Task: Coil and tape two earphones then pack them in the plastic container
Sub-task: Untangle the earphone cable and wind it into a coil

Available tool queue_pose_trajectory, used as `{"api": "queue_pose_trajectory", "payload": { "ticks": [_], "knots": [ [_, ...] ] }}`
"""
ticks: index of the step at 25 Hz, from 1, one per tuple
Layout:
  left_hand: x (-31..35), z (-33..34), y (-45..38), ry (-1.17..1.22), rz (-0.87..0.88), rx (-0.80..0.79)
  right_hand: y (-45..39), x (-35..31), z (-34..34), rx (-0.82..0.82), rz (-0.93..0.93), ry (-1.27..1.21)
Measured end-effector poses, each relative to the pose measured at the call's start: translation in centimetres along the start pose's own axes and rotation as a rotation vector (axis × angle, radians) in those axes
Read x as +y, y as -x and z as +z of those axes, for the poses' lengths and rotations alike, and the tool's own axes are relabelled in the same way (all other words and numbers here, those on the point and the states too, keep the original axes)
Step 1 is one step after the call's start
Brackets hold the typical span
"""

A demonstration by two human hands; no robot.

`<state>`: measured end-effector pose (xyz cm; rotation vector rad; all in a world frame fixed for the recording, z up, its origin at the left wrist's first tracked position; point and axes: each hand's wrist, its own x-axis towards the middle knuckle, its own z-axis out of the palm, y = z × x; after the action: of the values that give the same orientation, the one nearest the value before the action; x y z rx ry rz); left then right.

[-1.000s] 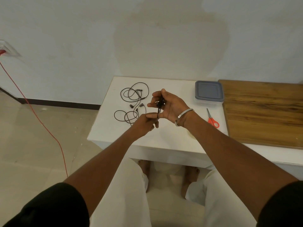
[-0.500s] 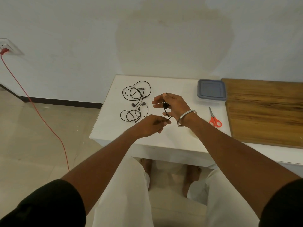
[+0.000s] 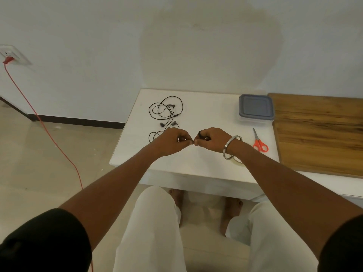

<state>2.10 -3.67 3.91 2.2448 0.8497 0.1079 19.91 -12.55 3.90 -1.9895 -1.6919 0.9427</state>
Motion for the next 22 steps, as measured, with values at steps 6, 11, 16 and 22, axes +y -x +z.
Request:
{"api": "queue_pose_trajectory", "payload": {
  "ticks": [6, 11, 16, 22],
  "knots": [
    [-0.4, -0.6, -0.4, -0.033, 0.059, 0.094, -0.3, 0.2, 0.8, -0.11, 0.0, 0.156],
    [-0.5, -0.9, -0.5, -0.1, 0.07, 0.183, 0.3, -0.3, 1.0, -0.247, 0.024, -0.013],
    [-1.5, 0.0, -0.3, 0.063, 0.076, 0.227, 1.0, -2.2, 0.8, -0.34, 0.129, -0.483],
    [-2.0, 1.1, 0.4, 0.046, -0.042, 0.187, 1.0, -4.2, 0.3, -0.3, 0.049, -1.124]
  ]
}}
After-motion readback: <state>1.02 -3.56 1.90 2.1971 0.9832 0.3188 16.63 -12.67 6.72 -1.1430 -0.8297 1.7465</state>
